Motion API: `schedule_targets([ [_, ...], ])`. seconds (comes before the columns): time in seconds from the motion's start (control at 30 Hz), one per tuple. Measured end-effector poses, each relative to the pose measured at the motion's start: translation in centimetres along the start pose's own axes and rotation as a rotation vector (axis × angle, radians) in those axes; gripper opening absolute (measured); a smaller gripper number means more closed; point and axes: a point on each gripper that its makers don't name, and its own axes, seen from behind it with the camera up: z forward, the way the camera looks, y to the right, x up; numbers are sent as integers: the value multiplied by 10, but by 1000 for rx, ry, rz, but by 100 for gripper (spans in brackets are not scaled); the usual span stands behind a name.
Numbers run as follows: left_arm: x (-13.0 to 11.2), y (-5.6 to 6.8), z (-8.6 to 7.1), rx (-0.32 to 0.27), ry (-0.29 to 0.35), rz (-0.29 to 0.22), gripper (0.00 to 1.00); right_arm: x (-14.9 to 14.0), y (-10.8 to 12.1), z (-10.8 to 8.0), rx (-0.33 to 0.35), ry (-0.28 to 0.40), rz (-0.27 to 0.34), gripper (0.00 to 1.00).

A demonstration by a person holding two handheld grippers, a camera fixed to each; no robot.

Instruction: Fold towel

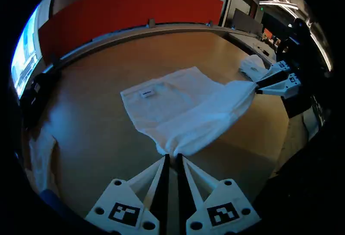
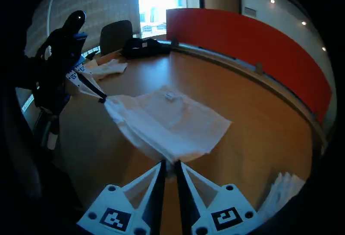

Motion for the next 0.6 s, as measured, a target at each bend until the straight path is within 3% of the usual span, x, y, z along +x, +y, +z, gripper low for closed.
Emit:
schedule_targets([
  [0.3,15,9,-23,-13,17,-1,12,10,-3,-21,7,1,-5,18],
  [0.6,14,13,-26,-21,18,-13,12,10,-1,-23,7,0,0,17],
])
